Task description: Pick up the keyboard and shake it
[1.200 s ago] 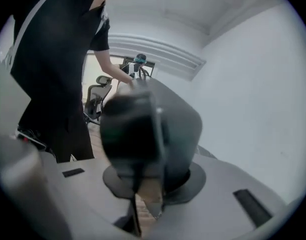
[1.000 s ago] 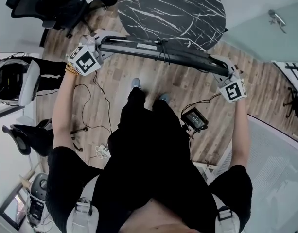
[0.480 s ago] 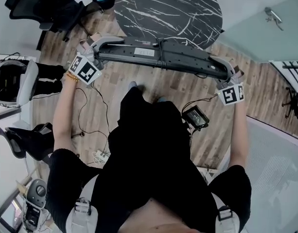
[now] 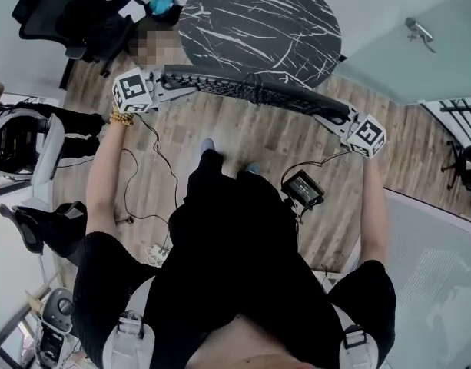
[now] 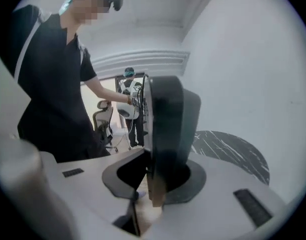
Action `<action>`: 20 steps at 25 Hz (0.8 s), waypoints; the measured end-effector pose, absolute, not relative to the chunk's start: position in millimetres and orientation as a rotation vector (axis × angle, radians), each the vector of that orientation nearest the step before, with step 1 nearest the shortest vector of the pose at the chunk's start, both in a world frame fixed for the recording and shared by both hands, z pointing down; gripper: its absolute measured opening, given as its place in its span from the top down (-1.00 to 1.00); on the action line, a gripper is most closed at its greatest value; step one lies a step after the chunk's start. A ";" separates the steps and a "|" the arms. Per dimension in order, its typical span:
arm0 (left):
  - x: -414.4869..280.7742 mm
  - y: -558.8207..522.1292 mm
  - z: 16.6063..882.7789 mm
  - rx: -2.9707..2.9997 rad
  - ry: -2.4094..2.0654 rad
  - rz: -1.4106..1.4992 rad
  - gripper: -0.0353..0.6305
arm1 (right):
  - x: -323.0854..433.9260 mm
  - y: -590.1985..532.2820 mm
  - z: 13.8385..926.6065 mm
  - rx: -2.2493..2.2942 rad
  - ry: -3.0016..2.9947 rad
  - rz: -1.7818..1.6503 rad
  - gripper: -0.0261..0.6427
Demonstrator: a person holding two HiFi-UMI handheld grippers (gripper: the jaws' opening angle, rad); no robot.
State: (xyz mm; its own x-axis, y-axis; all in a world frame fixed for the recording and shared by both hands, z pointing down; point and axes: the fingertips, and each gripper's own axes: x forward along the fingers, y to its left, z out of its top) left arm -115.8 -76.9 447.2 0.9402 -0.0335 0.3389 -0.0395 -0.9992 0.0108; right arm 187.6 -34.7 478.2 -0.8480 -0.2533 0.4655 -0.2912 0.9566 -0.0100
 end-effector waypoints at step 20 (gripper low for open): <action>-138.5 -148.7 498.8 2.239 -0.549 -0.475 0.49 | 196.6 -109.4 486.5 0.931 -3.116 1.419 0.67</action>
State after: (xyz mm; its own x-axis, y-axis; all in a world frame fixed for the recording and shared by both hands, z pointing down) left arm -138.5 -148.7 498.8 0.8376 -0.5215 -0.1624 -0.2353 -0.6127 0.7545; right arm 196.6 -109.4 486.5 -0.7865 -0.6002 -0.1456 -0.2841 0.5610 -0.7775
